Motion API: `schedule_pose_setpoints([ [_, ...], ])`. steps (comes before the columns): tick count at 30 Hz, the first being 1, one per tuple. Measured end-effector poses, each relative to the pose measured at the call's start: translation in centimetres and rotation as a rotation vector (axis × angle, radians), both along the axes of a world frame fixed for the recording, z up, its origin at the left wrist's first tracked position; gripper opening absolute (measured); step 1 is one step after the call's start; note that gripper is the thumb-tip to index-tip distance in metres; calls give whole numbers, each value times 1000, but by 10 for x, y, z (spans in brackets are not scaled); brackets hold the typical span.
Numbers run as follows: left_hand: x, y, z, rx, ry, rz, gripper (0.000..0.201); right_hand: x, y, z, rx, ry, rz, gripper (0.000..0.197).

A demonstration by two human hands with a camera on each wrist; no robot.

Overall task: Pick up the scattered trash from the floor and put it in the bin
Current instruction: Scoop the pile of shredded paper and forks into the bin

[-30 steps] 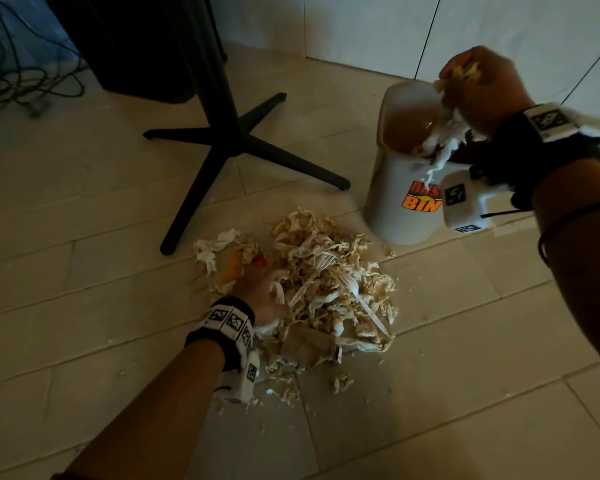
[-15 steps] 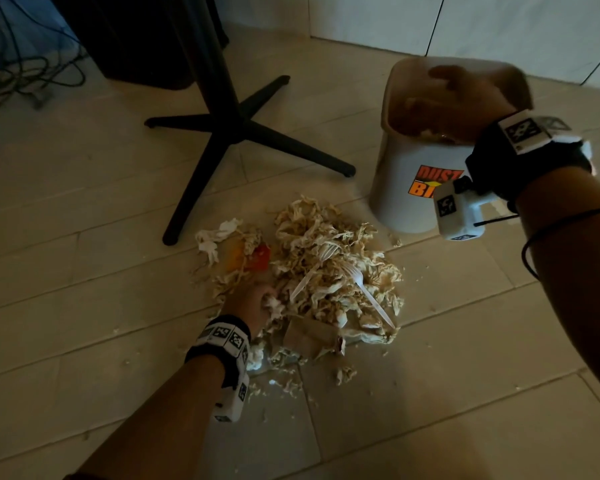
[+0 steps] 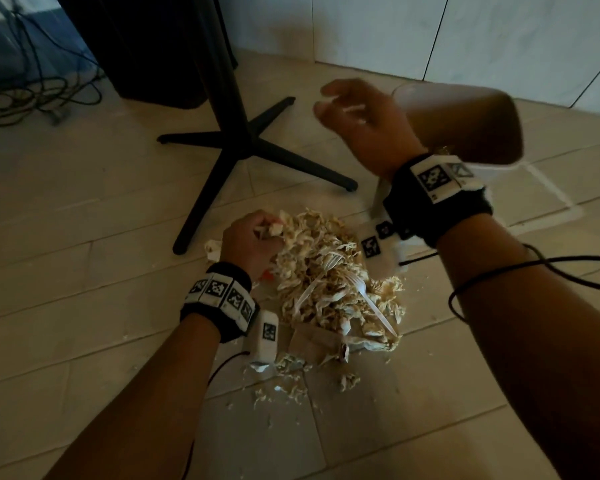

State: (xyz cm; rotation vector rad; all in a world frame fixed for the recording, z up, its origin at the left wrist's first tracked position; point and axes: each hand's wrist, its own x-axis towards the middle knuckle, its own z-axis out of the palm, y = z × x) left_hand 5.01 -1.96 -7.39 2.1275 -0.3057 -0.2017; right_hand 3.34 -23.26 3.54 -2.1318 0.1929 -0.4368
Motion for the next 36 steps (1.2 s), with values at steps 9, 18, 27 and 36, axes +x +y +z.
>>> schedule_pose_setpoints([
  [9,-10,-41,46,-313,-112,-15,27,-31,38,-60,663,405,64,87],
  [18,-29,-59,8,-201,-143,-187,18,-40,29,-78,1011,446,135,53],
  [27,-13,-49,-11,-160,-173,-232,32,-19,4,-65,500,264,-147,30],
  [36,27,1,-72,190,-79,-122,23,18,-63,3,312,9,-398,44],
])
